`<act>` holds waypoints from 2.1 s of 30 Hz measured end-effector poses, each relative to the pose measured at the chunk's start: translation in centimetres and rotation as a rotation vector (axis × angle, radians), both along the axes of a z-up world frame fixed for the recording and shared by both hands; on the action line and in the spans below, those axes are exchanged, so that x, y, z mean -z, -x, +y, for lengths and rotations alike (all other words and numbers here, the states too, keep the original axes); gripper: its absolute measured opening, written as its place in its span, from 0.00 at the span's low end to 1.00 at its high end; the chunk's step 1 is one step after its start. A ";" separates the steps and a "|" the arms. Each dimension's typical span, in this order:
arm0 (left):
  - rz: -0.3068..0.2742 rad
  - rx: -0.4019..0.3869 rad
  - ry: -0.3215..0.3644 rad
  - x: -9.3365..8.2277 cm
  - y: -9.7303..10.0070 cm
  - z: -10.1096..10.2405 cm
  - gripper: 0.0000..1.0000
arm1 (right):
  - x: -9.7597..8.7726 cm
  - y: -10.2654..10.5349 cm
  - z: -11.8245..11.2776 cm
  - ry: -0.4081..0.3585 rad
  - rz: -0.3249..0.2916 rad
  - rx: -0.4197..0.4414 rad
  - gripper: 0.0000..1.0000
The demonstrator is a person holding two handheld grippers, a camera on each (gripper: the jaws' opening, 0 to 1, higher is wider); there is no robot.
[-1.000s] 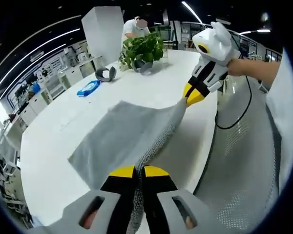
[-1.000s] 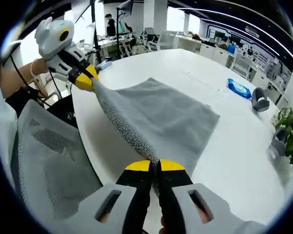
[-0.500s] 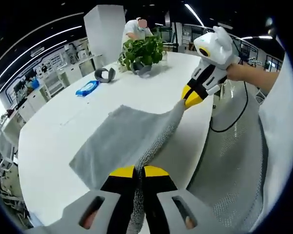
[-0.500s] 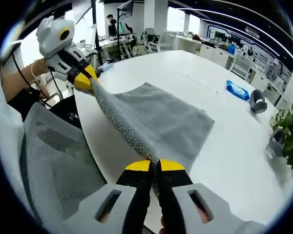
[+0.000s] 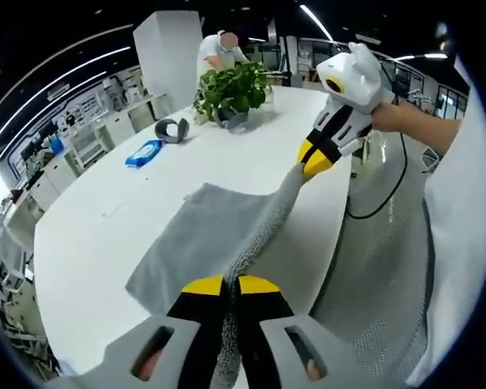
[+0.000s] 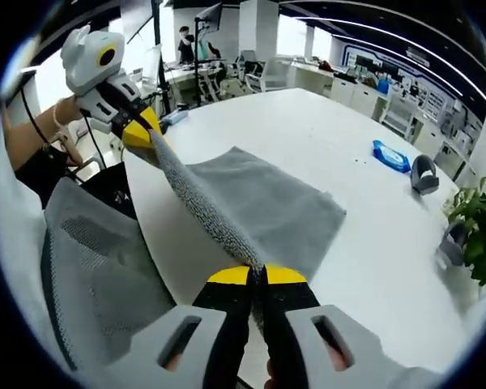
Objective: Fold the towel on the table until its edges align and the towel forms a compact rectangular stack.
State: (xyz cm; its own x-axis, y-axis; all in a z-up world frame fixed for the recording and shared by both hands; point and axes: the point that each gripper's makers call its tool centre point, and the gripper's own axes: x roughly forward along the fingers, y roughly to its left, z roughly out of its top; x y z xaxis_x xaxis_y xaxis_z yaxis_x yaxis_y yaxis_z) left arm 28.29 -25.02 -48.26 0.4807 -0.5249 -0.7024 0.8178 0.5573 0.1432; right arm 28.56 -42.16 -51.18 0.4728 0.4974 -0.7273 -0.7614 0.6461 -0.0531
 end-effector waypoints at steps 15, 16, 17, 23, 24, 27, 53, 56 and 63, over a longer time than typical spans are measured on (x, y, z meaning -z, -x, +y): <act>-0.061 -0.059 -0.019 -0.9 -5.2 1.2 0.04 | -2.1 -6.3 1.1 0.034 -0.099 -0.024 0.02; -0.063 -0.067 -0.017 -0.9 -5.8 1.3 0.04 | -2.0 -6.6 1.1 0.033 -0.103 -0.022 0.02; -0.063 -0.069 -0.017 -0.9 -5.9 1.3 0.04 | -2.0 -7.2 1.2 0.031 -0.113 -0.018 0.02; -0.056 -0.119 -0.012 -0.2 -8.4 1.7 0.04 | -1.4 -9.4 1.5 0.034 -0.138 0.004 0.02; -0.060 -0.123 -0.024 -0.1 -8.9 1.8 0.04 | -1.3 -10.0 1.6 0.029 -0.141 0.010 0.02; -0.067 -0.126 -0.029 -0.1 -9.6 1.9 0.04 | -1.1 -11.1 1.7 0.034 -0.149 0.015 0.02; 0.015 -0.027 -0.151 6.0 -16.2 3.1 0.05 | 5.2 -17.3 2.1 0.039 -0.047 0.026 0.01; 0.020 -0.013 -0.177 6.5 -16.6 3.6 0.05 | 5.9 -17.7 2.1 0.053 -0.047 0.022 0.01; 0.028 0.003 -0.245 7.9 -17.1 4.8 0.04 | 7.8 -18.7 2.5 0.083 -0.038 0.013 0.01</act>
State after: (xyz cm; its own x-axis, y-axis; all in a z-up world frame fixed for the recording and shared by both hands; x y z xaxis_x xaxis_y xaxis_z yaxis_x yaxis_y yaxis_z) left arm 45.35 -20.24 -56.20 0.4578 -0.3391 -0.8219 0.8251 0.5063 0.2507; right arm 47.28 -39.66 -58.99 0.5064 0.4301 -0.7474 -0.7497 0.6479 -0.1351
